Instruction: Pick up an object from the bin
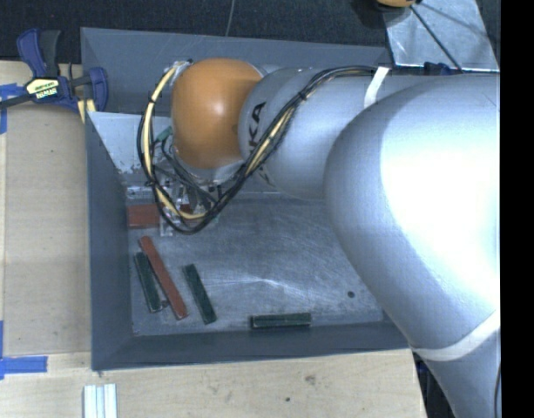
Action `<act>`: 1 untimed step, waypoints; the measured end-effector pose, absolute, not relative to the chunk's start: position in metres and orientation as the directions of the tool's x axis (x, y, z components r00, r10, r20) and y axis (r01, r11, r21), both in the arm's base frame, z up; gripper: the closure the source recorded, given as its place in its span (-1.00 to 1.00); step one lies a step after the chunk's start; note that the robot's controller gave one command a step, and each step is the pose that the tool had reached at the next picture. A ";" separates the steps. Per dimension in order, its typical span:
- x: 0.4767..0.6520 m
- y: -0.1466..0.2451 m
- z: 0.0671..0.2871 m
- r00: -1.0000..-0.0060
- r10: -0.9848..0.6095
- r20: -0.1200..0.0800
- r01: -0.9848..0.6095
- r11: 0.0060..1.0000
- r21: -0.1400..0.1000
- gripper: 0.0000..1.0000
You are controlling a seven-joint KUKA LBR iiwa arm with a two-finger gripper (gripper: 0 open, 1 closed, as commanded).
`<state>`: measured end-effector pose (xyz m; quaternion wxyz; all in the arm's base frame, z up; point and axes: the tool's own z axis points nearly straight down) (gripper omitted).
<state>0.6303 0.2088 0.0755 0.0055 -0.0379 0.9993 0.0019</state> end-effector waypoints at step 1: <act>0.630 0.209 0.075 -0.997 -0.075 -0.011 -0.075 0.997 0.003 1.00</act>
Offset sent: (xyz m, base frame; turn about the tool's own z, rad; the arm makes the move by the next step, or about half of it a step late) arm -0.0208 0.0029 0.1451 -0.0563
